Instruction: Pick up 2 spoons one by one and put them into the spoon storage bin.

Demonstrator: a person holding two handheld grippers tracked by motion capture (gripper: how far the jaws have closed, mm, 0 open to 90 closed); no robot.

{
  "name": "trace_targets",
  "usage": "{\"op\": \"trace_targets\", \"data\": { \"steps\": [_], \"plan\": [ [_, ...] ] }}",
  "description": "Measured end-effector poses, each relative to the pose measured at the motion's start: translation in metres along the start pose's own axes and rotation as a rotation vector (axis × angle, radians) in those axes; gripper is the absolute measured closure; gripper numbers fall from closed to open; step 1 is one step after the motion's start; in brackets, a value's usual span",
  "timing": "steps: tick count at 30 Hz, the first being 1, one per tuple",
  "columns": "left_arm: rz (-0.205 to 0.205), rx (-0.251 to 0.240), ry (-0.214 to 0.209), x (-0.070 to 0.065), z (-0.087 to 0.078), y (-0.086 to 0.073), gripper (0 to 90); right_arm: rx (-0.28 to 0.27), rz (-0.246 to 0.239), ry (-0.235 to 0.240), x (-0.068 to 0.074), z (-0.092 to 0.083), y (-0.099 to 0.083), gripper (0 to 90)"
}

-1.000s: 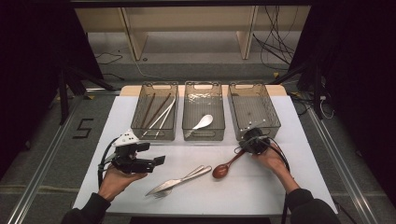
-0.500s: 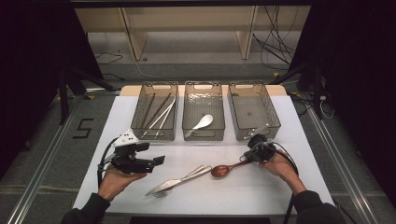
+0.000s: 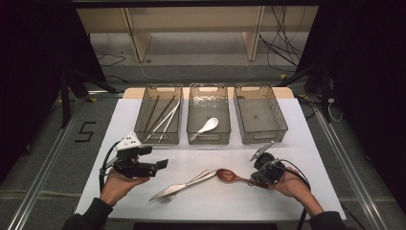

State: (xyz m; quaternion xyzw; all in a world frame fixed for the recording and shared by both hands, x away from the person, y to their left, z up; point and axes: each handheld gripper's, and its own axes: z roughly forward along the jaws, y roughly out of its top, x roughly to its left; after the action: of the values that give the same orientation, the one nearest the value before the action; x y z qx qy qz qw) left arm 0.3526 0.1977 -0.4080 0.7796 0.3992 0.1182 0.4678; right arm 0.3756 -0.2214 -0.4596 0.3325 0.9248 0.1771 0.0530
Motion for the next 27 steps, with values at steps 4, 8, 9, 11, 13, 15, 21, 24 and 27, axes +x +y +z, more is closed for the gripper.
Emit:
{"op": "trace_targets", "data": {
  "steps": [4,8,9,11,13,15,21,24,27],
  "plan": [
    [-0.005,-0.002,-0.001,0.000,0.000,0.000,16.4,0.008,-0.022,0.012,0.007,-0.003,-0.001,89.8],
    [0.001,-0.005,-0.003,0.000,0.000,0.000,16.4,-0.053,-0.016,0.010,0.008,-0.012,0.002,84.2],
    [-0.001,-0.008,-0.003,0.000,0.000,0.000,16.4,-0.074,-0.024,0.024,0.008,-0.014,0.003,80.0],
    [-0.003,-0.013,-0.004,0.000,0.000,0.000,16.4,-0.095,-0.038,0.045,0.011,-0.016,0.005,67.5],
    [-0.001,-0.016,-0.004,0.000,-0.001,0.000,16.4,-0.086,-0.052,0.045,0.016,-0.015,0.009,58.7],
    [-0.005,-0.021,-0.007,0.000,-0.001,0.000,16.4,-0.067,-0.067,0.045,0.021,-0.012,0.013,54.1],
    [-0.003,-0.022,-0.012,0.000,0.000,0.000,16.1,-0.023,-0.114,0.015,0.031,-0.005,0.021,47.7],
    [-0.002,-0.026,-0.012,0.001,-0.001,0.000,16.1,0.001,-0.113,0.013,0.031,-0.001,0.023,50.3],
    [-0.003,-0.029,-0.011,0.001,0.000,0.000,16.0,0.024,-0.115,0.009,0.030,0.002,0.025,56.9]
  ]
}}
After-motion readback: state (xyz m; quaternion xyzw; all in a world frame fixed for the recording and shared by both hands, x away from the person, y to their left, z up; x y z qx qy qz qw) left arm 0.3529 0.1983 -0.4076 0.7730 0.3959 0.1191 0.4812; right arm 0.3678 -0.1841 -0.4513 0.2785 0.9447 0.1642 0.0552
